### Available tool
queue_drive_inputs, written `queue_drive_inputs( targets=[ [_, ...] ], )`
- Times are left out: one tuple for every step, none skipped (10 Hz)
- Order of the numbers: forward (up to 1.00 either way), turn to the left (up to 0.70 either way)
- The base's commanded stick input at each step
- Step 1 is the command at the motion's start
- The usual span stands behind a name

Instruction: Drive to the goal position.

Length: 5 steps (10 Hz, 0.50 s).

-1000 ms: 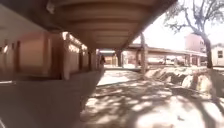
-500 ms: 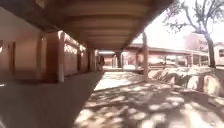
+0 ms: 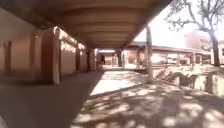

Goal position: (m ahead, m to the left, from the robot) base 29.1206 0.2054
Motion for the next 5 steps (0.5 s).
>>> queue_drive_inputs(
  targets=[
    [0.85, 0.00],
    [0.85, 0.00],
    [0.85, 0.00],
    [0.85, 0.00],
    [0.85, 0.00]
  ],
)
